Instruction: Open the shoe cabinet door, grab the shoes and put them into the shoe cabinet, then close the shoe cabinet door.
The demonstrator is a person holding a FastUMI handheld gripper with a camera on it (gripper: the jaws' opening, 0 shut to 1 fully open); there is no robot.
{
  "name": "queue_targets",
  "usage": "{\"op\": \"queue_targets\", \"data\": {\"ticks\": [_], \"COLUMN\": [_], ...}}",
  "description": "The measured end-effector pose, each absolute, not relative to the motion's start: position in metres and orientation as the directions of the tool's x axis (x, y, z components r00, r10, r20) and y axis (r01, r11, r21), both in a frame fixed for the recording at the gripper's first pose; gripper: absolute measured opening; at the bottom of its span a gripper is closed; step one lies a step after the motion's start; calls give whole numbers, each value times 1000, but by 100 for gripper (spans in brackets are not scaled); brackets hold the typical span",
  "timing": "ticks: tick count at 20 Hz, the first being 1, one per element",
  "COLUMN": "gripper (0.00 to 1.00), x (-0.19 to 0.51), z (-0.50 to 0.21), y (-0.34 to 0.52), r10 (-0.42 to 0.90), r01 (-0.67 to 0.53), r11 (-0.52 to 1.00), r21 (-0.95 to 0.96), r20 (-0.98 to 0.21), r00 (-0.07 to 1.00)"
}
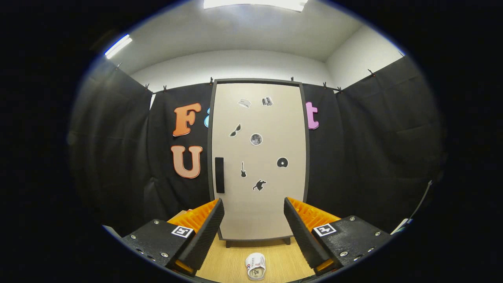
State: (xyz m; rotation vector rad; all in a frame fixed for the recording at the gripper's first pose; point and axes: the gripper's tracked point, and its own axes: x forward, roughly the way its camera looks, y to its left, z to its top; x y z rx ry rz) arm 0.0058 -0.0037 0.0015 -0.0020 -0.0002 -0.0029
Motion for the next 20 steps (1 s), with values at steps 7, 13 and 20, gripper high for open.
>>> {"op": "queue_targets", "data": {"ticks": [7, 13, 20], "gripper": [95, 95, 95], "x": [14, 58, 165], "z": [-6, -15, -21], "y": [1, 32, 86], "r10": [14, 77, 145], "r01": [-13, -77, -145], "r11": [1000, 997, 989], "r21": [8, 15, 16], "r20": [-16, -31, -18], "r00": [1000, 997, 989]}}
